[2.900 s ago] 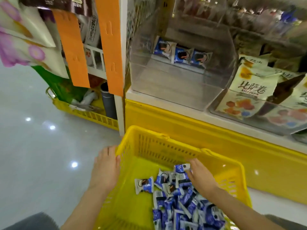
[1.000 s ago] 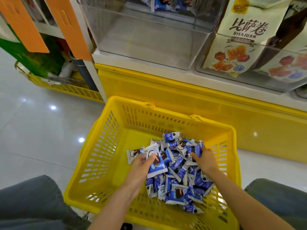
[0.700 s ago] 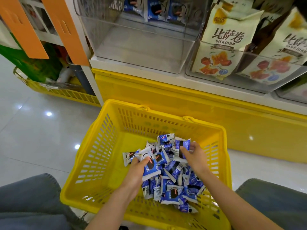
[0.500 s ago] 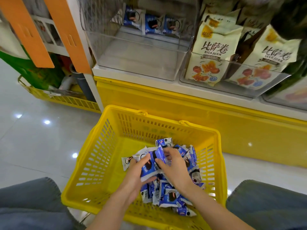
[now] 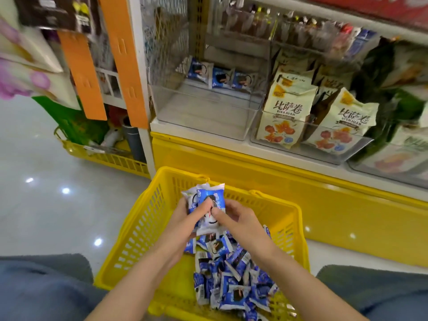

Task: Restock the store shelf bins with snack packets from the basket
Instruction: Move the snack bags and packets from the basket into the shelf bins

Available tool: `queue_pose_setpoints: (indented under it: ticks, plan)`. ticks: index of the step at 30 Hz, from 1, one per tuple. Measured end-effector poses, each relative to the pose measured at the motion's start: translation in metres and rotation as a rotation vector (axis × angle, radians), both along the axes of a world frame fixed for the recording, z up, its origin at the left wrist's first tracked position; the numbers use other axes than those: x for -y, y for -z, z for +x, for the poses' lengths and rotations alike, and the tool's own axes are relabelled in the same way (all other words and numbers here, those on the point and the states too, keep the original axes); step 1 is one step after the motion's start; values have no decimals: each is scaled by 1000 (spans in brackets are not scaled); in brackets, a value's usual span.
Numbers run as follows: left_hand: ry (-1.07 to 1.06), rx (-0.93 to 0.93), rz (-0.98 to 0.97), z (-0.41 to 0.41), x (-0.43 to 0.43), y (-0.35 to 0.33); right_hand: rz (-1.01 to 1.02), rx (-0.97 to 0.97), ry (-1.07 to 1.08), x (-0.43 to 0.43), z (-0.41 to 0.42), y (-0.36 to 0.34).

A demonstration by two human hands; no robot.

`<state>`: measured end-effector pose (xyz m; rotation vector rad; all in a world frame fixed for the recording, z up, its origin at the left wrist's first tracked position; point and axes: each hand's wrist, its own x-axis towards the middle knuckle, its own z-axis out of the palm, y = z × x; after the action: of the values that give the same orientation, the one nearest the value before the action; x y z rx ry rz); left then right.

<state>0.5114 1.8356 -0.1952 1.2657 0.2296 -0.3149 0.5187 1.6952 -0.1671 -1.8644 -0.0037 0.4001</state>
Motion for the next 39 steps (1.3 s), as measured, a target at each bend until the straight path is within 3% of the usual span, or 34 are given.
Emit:
queue_pose_setpoints:
  ticks: [5,11,16,20,27,30,35,39]
  plan:
    - [18,98,252,27,-14,-33,43,9,68,-1,12,-26]
    - [-120,176,288,70,-45,-71,-29,331,92,-7,65,-90]
    - [-202,241,151,95,-72,-103,-143,485,157,-26,149,-135]
    - [-253,236,132,108,-84,-111,-343,456,175,-49,234,-140]
    - [-320,278,145,136,-107,-110,-1008,545,33,-80,336,-122]
    - [-362,267,161,147,-117,-102,-1160,564,-18,-98,364,-108]
    - [-389,274,203,160,-128,-91,-1139,569,-93,-111,400,-85]
    - [-392,286,192,166,-132,-87,-978,589,-84,-107,422,-73]
